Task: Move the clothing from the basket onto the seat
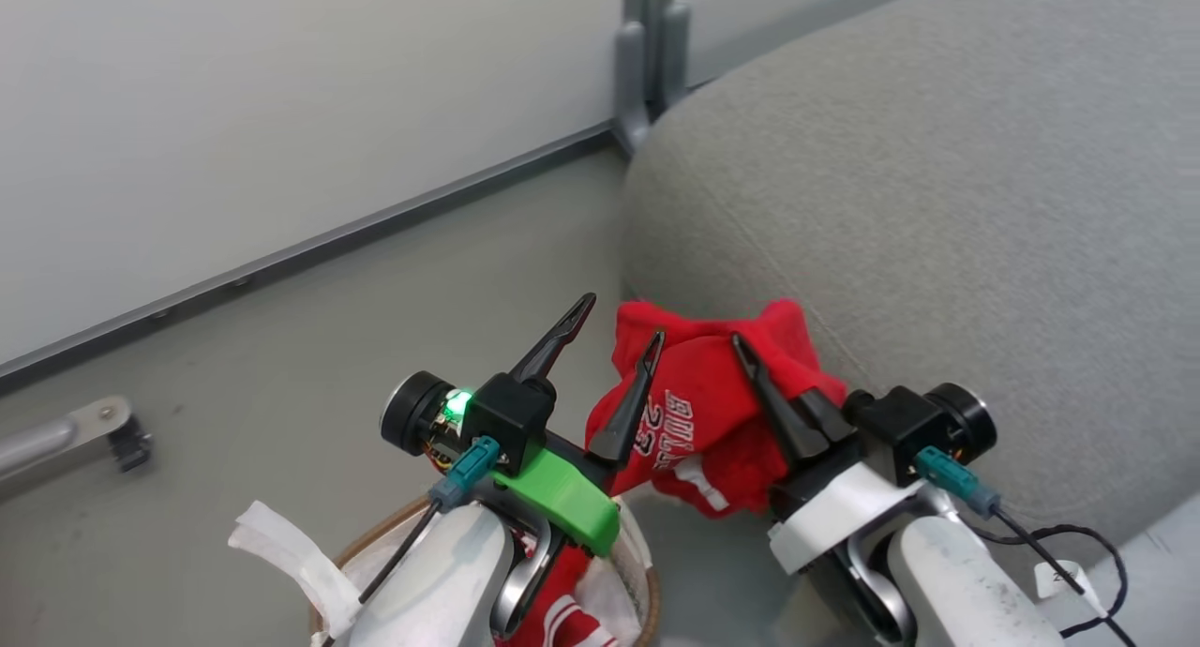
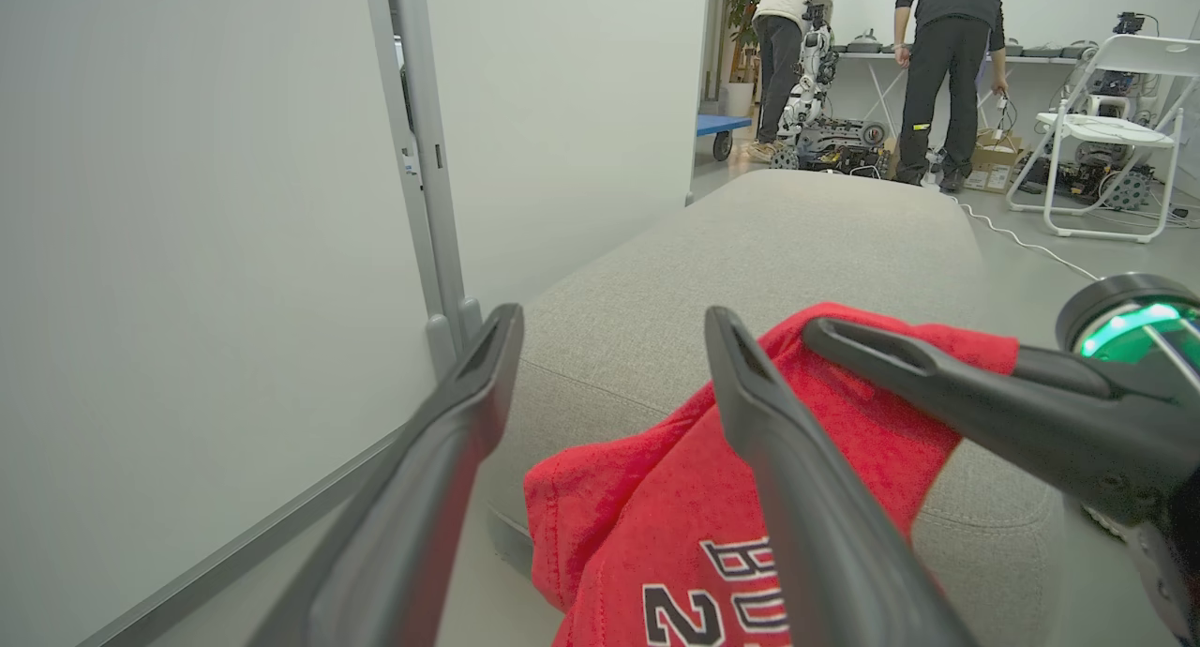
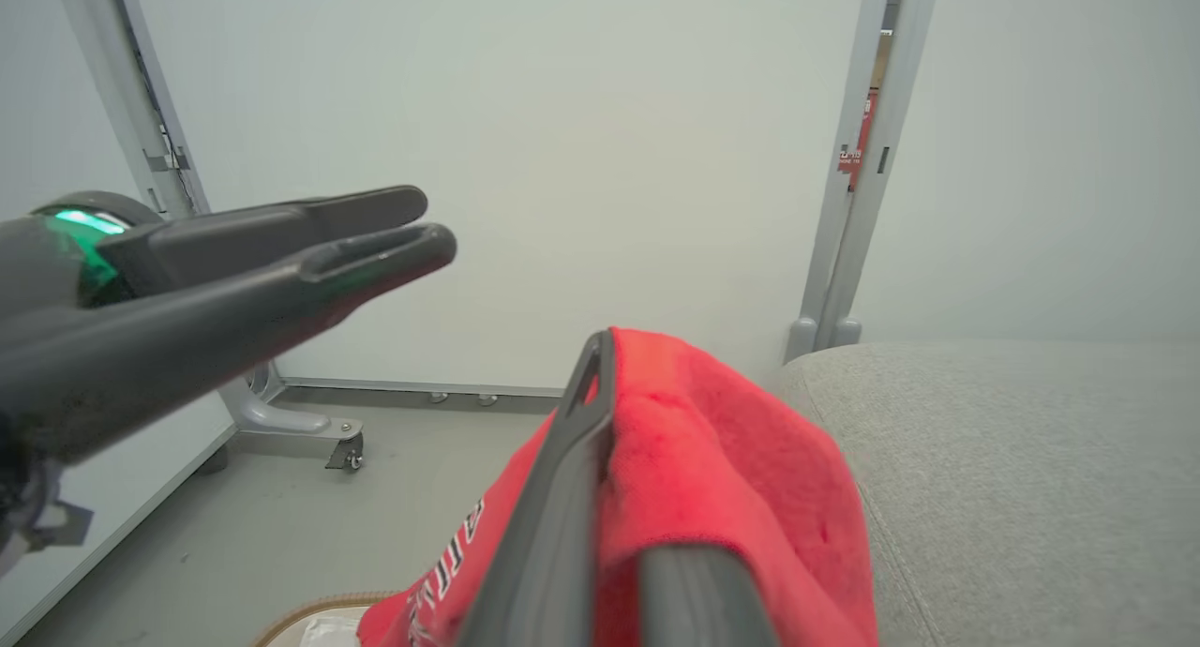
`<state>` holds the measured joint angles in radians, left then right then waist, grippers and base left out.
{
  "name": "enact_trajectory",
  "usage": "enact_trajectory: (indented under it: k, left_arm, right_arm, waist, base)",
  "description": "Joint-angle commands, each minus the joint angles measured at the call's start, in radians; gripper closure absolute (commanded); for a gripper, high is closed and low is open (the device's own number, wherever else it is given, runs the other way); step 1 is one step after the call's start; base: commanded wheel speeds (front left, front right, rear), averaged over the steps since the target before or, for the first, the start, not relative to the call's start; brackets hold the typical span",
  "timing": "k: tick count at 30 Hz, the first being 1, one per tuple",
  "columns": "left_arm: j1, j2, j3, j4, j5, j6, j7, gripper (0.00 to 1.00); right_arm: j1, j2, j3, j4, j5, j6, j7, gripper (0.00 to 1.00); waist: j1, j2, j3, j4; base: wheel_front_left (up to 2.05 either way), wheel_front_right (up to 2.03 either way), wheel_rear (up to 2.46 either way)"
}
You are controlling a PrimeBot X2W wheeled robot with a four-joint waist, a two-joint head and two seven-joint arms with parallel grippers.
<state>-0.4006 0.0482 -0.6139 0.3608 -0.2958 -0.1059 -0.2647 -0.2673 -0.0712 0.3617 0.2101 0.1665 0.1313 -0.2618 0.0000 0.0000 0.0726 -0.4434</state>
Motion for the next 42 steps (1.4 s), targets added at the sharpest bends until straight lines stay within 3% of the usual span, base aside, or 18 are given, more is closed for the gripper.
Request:
enact_trajectory:
  k: [1, 5, 17, 28, 31, 36, 37, 38, 39, 40, 42]
  left_arm:
    - [0.002, 0.005, 0.000, 0.006, 0.005, -0.006, 0.001, 0.00]
    - [-0.010, 0.006, -0.005, 0.017, 0.020, -0.010, 0.001, 0.00]
    - [-0.115, 0.010, -0.022, 0.047, 0.097, -0.024, 0.001, 0.00]
    - [-0.213, 0.023, -0.055, 0.040, 0.122, -0.025, 0.001, 0.00]
    - [-0.240, 0.028, -0.063, 0.037, 0.125, -0.026, 0.001, 0.00]
    - [-0.259, 0.034, -0.053, 0.048, 0.118, -0.026, 0.001, 0.00]
    - [-0.258, 0.033, -0.051, 0.049, 0.117, -0.026, 0.001, 0.00]
    - [-0.254, 0.033, -0.048, 0.052, 0.116, -0.026, 0.001, 0.00]
    - [-0.249, 0.033, -0.046, 0.054, 0.115, -0.026, 0.001, 0.00]
    - [-0.242, 0.033, -0.037, 0.053, 0.112, -0.026, 0.001, 0.00]
    - [-0.222, 0.041, -0.018, 0.049, 0.115, -0.026, 0.001, 0.00]
  right_arm:
    - [-0.001, -0.011, -0.011, -0.009, -0.009, -0.001, -0.005, 1.00]
    - [-0.048, -0.041, -0.031, -0.015, -0.016, -0.001, -0.005, 1.00]
    - [-0.390, -0.238, -0.244, 0.050, -0.085, -0.001, -0.005, 1.00]
    - [-0.670, -0.426, -0.419, 0.244, -0.129, -0.001, -0.004, 1.00]
    - [-0.708, -0.449, -0.455, 0.323, -0.135, -0.001, -0.003, 1.00]
    - [-0.689, -0.402, -0.583, 0.448, -0.216, -0.001, -0.003, 1.00]
    - [-0.680, -0.393, -0.607, 0.468, -0.231, -0.001, -0.003, 0.93]
    - [-0.669, -0.381, -0.635, 0.494, -0.254, -0.001, -0.003, 0.65]
    - [-0.661, -0.372, -0.659, 0.505, -0.264, -0.001, -0.004, 0.19]
    - [-0.652, -0.364, -0.680, 0.517, -0.278, -0.001, -0.004, 0.00]
    - [-0.617, -0.349, -0.705, 0.523, -0.304, -0.001, -0.003, 0.00]
  waist:
    - [0.0000, 0.0000, 0.047, -0.086]
    - [0.0000, 0.0000, 0.081, -0.087]
    - [0.0000, 0.0000, 0.321, 0.063]
    - [0.0000, 0.0000, 0.536, 0.164]
    - [0.0000, 0.0000, 0.589, 0.186]
    - [0.0000, 0.0000, 0.629, 0.215]
    - [0.0000, 0.0000, 0.628, 0.219]
    - [0.0000, 0.0000, 0.624, 0.224]
    - [0.0000, 0.0000, 0.619, 0.227]
    - [0.0000, 0.0000, 0.611, 0.230]
    - [0.0000, 0.0000, 0.593, 0.232]
  base:
    - [0.00, 0.00, 0.00]
    - [0.00, 0.00, 0.00]
    - [0.00, 0.00, 0.00]
    - [0.00, 0.00, 0.00]
    - [0.00, 0.00, 0.00]
    - [0.00, 0.00, 0.00]
    - [0.00, 0.00, 0.00]
    - [0.00, 0.00, 0.00]
    - [0.00, 0.00, 0.00]
    - [0.00, 0.00, 0.00]
    - [0.00, 0.00, 0.00]
